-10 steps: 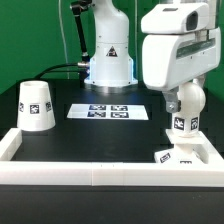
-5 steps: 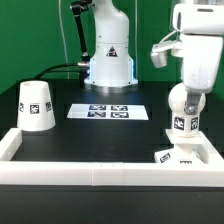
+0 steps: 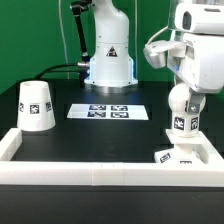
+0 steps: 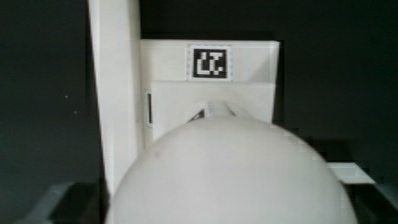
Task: Assemble lamp
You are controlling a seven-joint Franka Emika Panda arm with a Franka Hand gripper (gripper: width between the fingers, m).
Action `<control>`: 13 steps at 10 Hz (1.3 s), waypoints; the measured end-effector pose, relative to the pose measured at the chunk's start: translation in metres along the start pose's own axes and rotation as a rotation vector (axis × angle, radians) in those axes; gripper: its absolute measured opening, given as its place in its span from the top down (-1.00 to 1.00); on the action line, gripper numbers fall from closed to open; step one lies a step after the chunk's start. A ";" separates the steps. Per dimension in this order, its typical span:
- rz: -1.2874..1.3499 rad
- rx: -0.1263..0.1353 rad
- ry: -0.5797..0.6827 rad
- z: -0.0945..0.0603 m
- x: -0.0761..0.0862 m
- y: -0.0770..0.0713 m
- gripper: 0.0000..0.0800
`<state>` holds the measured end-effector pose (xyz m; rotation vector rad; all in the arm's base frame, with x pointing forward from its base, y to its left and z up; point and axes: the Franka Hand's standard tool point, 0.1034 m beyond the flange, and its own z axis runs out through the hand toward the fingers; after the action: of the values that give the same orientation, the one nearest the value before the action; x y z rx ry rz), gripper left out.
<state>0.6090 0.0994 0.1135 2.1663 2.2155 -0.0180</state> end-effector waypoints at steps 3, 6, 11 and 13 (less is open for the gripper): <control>0.037 0.000 0.000 0.000 -0.001 0.000 -0.44; 0.329 0.005 0.003 0.001 -0.006 -0.001 -0.44; 0.919 0.032 -0.007 0.001 -0.003 -0.001 -0.45; 1.081 0.040 -0.012 0.002 -0.005 -0.001 -0.45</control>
Offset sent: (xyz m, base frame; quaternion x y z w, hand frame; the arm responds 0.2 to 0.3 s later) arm 0.0000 0.0000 0.0000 0.0000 0.0000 0.0000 1.0000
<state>0.6082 0.0948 0.1116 3.0151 0.7889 -0.0356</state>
